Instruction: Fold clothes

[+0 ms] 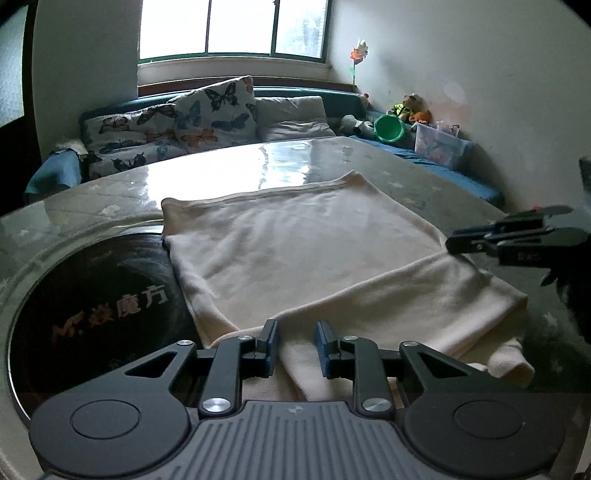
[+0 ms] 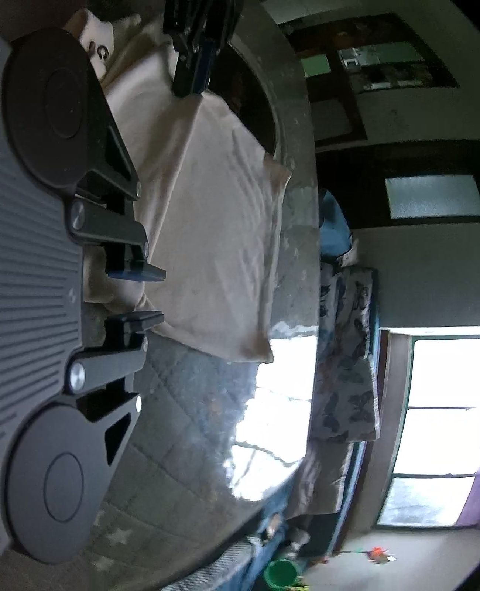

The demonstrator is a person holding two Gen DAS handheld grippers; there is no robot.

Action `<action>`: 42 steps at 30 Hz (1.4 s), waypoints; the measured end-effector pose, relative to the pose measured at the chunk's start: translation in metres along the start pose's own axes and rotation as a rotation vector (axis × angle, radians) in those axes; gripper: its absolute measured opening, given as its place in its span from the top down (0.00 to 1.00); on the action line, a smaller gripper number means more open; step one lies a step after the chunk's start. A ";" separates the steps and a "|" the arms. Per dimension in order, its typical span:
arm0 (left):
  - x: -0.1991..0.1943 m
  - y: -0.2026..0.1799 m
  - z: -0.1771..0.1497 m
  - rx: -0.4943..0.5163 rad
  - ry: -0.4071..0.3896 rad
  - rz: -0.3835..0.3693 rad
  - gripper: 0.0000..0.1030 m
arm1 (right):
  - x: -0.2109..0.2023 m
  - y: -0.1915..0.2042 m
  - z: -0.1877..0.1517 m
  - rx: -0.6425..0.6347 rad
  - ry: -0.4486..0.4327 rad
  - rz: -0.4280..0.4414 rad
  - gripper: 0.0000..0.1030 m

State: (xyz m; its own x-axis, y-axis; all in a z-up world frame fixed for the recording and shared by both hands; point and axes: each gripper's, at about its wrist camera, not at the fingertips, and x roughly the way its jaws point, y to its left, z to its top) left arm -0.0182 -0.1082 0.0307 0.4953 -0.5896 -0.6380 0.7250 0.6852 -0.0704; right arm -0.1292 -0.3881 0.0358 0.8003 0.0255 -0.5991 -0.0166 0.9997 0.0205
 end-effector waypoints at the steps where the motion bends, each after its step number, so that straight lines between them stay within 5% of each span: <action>1: -0.002 -0.001 0.000 0.007 -0.002 0.001 0.76 | -0.004 0.003 0.001 -0.010 -0.012 0.018 0.85; 8: -0.028 -0.008 -0.006 0.103 -0.036 -0.028 0.75 | 0.000 0.017 -0.008 -0.095 0.018 0.053 0.83; 19: -0.063 -0.032 -0.041 0.360 -0.032 -0.135 0.75 | -0.056 0.048 -0.014 -0.266 0.020 0.185 0.73; 26: -0.059 -0.046 -0.041 0.373 -0.044 -0.210 0.75 | -0.041 0.081 -0.017 -0.292 0.016 0.316 0.75; 29: -0.053 -0.050 -0.044 0.375 -0.017 -0.245 0.75 | -0.030 0.089 -0.019 -0.272 0.042 0.379 0.89; 32: -0.052 -0.049 -0.047 0.382 -0.006 -0.257 0.75 | -0.028 0.093 -0.023 -0.288 0.075 0.422 0.89; 42: -0.066 -0.030 -0.029 0.327 -0.070 -0.230 0.75 | -0.037 0.105 -0.033 -0.423 0.076 0.403 0.83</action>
State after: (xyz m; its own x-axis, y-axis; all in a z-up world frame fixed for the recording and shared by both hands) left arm -0.0863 -0.0777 0.0527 0.3260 -0.7471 -0.5793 0.9290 0.3666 0.0500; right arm -0.1800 -0.2839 0.0340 0.6363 0.3887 -0.6663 -0.5605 0.8264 -0.0531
